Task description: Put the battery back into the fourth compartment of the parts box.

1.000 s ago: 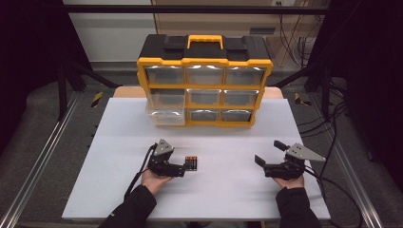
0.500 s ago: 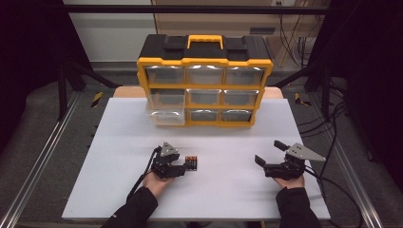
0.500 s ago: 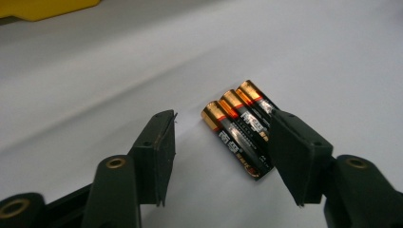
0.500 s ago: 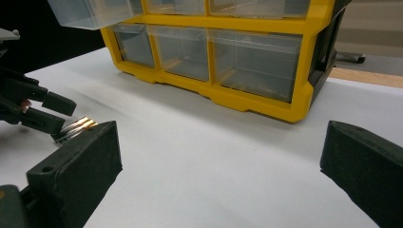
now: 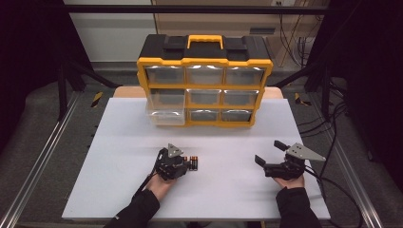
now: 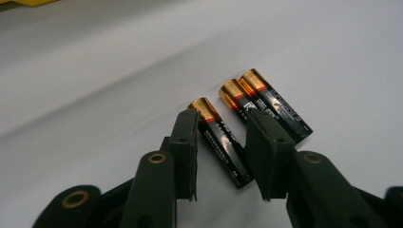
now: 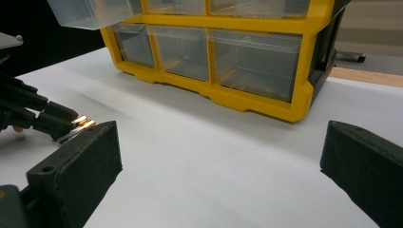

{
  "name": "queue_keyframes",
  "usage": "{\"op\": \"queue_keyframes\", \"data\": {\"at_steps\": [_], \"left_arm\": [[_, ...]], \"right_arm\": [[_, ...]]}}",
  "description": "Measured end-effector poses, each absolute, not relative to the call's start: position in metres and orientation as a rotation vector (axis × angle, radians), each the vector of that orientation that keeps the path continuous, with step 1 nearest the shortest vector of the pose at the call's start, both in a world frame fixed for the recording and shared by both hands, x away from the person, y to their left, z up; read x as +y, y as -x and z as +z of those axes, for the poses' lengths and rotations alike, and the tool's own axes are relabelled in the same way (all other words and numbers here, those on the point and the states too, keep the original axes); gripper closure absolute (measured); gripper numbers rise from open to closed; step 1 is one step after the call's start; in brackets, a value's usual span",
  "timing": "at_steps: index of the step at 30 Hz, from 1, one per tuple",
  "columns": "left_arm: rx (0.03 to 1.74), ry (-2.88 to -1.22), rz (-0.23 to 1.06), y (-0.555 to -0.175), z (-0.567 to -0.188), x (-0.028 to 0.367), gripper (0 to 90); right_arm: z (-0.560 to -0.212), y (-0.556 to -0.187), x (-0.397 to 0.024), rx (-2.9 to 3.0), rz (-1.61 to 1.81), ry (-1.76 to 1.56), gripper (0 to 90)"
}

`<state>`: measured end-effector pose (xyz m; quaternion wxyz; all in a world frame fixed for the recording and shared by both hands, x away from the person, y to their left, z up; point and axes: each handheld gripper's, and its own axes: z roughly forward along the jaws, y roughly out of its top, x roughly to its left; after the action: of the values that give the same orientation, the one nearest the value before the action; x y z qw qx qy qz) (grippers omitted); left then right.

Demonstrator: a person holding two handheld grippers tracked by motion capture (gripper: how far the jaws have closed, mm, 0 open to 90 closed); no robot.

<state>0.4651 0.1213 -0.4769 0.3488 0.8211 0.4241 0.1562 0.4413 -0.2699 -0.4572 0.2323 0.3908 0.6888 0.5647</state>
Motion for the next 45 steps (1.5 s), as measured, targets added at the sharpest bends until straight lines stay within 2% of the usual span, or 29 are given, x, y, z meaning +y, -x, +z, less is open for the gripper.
{"op": "queue_keyframes", "data": {"at_steps": [8, 21, 45], "left_arm": [[1.143, -2.131, 0.411, -0.466, -0.476, 0.122, 75.3], [1.124, -2.094, 0.412, -0.466, -0.471, 0.128, 76.1], [1.029, -1.940, 0.409, -0.457, -0.401, 0.176, 76.1]], "right_arm": [[-0.457, -0.441, -0.270, 1.893, 1.552, -1.073, 0.4], [-0.457, -0.441, -0.271, 1.892, 1.557, -1.069, 0.4], [-0.457, -0.441, -0.270, 1.902, 1.555, -1.073, 0.3]]}}
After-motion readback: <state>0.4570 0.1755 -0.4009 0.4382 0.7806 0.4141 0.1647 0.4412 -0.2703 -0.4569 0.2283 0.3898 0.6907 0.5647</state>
